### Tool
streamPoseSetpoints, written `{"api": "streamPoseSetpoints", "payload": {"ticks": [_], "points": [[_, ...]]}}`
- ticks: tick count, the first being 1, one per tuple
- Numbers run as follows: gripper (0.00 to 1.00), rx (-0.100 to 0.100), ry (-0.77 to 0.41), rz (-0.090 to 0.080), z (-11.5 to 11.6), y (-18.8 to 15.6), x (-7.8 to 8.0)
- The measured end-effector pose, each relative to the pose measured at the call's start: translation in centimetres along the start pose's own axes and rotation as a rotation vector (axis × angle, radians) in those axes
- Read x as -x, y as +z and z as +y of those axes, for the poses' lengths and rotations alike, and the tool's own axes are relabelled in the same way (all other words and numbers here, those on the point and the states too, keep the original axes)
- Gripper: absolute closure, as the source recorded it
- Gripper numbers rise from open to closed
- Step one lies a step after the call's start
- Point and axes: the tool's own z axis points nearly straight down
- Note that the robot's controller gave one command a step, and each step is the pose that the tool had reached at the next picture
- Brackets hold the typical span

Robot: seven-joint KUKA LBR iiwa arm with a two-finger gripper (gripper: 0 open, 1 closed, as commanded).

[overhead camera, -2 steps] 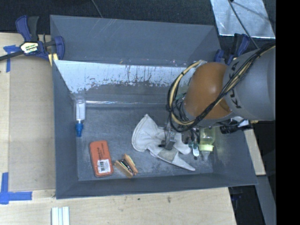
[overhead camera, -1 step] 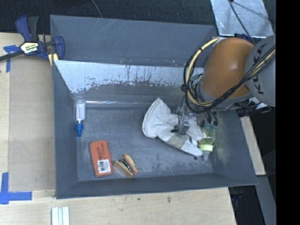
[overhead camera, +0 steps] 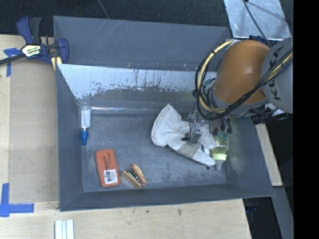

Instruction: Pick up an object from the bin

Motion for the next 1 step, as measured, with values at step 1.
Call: {"api": "streamPoseSetpoints", "payload": {"ticks": [1], "points": [[1.0,0.0,0.01,0.0,-0.73,-10.39,1.95]]}}
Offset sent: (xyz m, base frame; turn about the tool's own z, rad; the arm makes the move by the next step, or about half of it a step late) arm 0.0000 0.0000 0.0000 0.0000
